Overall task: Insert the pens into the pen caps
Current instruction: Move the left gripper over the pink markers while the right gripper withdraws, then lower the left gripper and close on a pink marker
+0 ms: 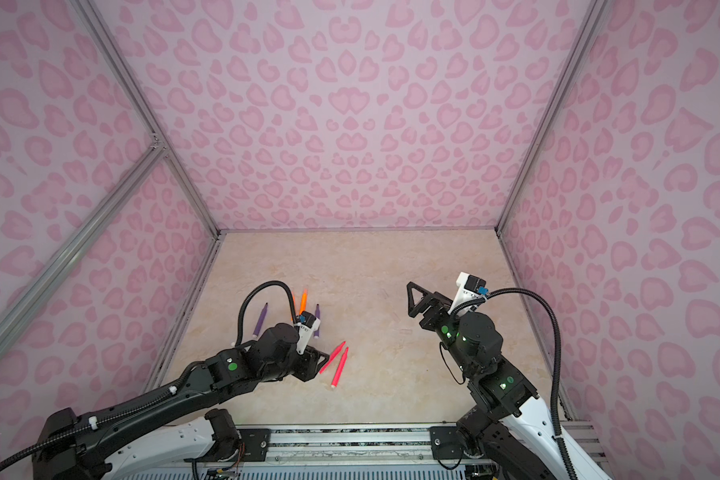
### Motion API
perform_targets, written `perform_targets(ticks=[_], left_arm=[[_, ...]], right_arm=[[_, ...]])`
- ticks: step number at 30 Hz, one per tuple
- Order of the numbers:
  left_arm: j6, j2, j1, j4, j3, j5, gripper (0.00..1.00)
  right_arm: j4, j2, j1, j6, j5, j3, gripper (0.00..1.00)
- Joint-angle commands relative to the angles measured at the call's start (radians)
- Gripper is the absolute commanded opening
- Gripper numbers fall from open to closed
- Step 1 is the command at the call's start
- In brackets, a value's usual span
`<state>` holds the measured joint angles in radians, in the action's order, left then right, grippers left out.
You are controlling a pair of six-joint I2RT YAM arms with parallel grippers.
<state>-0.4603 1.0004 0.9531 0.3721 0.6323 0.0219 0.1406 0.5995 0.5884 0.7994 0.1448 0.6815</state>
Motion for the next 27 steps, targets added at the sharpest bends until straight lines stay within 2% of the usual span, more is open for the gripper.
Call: perform_targets(ticks=[1,4,9,19,23,27], left_arm=[[0.032,0.059,0.071,-0.018,0.005,0.040,0.52],[0.053,0.168,0.114,-0.033,0.031,0.091,0.49],[0.025,0.341,0.139,-0.029,0.105,0.135,0.46],[-0.071,0.691,0.136,0.097,0.320,0.241,0.46],[-0.090,0.771,0.137,0.131,0.372,0.254,0.42],[-0.103,0.766,0.137,0.137,0.373,0.263,0.41]], right_arm=[[0.080,0.030,-0.005,-0.093,0.091,0.040,0.98],[0.137,0.106,-0.025,-0.116,0.107,0.087,0.97],[0.125,0.175,-0.055,-0.140,0.030,0.102,0.94],[0.140,0.053,-0.087,-0.144,0.036,0.057,0.95],[0.154,0.027,-0.094,-0.147,0.044,0.054,0.95],[0.152,0.033,-0.104,-0.151,0.037,0.054,0.96]])
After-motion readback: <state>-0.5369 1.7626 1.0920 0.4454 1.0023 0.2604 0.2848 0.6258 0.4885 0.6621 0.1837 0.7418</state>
